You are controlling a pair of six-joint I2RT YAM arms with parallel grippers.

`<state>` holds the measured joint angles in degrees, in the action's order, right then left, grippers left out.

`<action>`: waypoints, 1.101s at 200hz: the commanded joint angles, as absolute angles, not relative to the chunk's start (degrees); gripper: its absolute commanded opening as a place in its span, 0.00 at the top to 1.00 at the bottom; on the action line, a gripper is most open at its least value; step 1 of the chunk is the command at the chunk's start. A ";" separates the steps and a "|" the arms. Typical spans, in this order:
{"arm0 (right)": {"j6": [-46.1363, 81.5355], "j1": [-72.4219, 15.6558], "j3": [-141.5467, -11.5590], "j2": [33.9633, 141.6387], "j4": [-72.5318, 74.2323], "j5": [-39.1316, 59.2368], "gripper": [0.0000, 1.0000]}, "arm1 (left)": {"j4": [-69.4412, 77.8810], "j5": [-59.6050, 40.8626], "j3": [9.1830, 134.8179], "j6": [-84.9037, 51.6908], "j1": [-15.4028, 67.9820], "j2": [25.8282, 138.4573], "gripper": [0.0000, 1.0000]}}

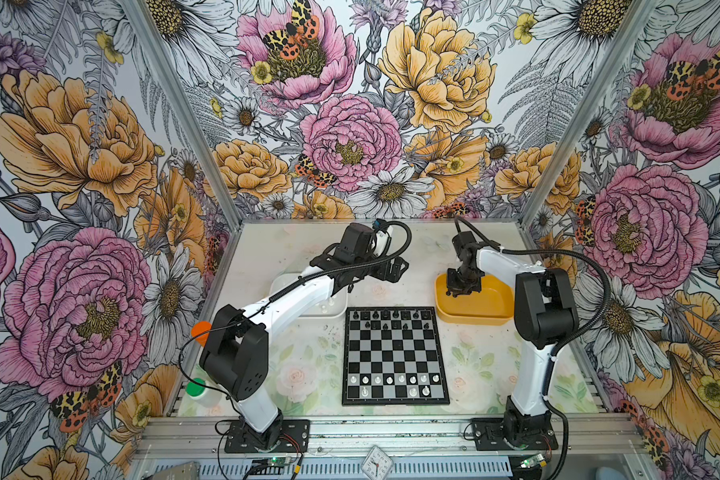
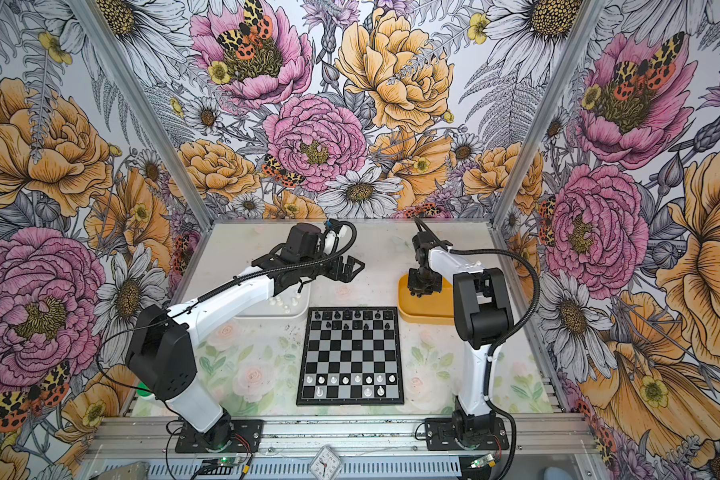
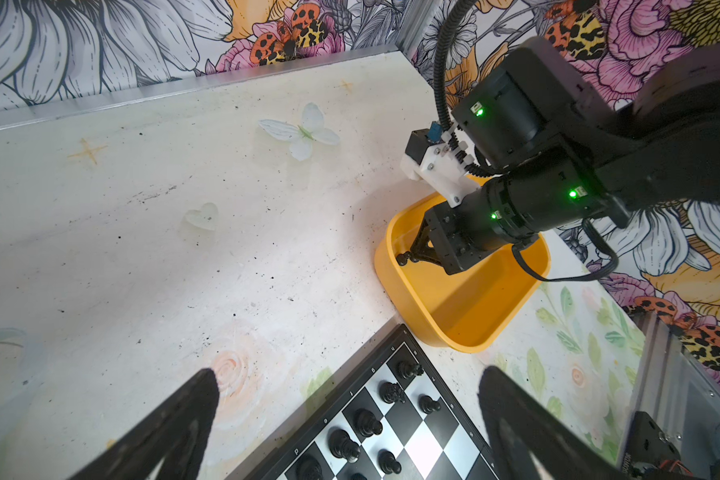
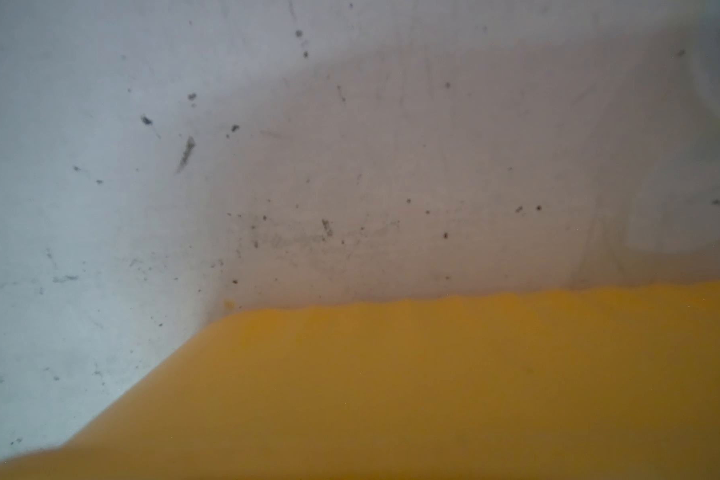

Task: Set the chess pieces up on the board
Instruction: 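Lower the right gripper onto a black pawn in the yellow bin and grasp, then lift the black pawn with the right gripper and carry it over the board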

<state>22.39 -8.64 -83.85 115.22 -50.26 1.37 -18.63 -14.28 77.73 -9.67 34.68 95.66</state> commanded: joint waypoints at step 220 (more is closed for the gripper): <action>26.36 -18.24 -88.46 100.49 -60.38 -3.95 0.92 | -19.84 -14.59 65.51 -7.56 28.28 80.60 0.01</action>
<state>24.58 -14.68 -85.19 103.72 -56.93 -1.61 -19.70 -14.28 67.61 -8.36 29.21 83.88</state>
